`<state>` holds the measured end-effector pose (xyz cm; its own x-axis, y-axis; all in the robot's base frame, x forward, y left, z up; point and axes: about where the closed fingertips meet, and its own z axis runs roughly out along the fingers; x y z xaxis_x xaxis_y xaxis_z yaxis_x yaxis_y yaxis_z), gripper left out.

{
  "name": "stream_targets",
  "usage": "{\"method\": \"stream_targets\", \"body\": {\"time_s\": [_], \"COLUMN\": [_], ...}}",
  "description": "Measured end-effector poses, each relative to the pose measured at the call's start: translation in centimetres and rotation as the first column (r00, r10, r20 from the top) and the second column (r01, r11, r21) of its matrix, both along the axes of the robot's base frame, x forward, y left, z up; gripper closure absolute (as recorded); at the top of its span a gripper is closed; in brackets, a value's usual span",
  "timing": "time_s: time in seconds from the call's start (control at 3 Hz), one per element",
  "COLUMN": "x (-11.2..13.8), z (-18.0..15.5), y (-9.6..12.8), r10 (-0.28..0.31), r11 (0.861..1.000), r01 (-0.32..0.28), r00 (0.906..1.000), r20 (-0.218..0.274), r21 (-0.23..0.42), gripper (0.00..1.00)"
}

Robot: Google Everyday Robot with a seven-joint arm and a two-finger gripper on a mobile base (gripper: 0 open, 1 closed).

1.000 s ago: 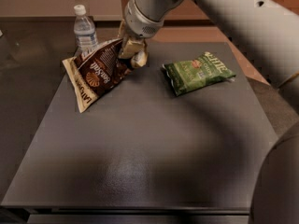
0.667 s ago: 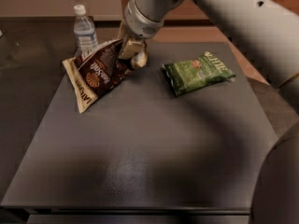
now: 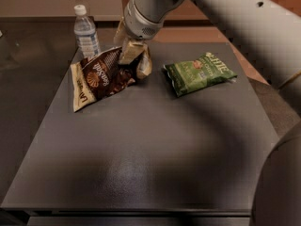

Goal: Move brown chip bag near blue plastic bottle

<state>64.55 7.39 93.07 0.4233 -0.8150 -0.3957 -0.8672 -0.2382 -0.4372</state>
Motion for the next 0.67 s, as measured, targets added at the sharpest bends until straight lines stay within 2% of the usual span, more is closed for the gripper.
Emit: {"method": "stream_targets", "body": {"time_s": [0.33, 0.67], "x": [-0.03, -0.03], "z": [-0.13, -0.14], "y": [0.13, 0.14], "r10": [0.002, 0.002], "r11": [1.000, 1.000], "r01": [-0.002, -0.002], "r00": [1.0000, 1.0000], "r20": [-0.002, -0.002], "r21": [-0.001, -0.001], "gripper": [0.00, 0.00]}}
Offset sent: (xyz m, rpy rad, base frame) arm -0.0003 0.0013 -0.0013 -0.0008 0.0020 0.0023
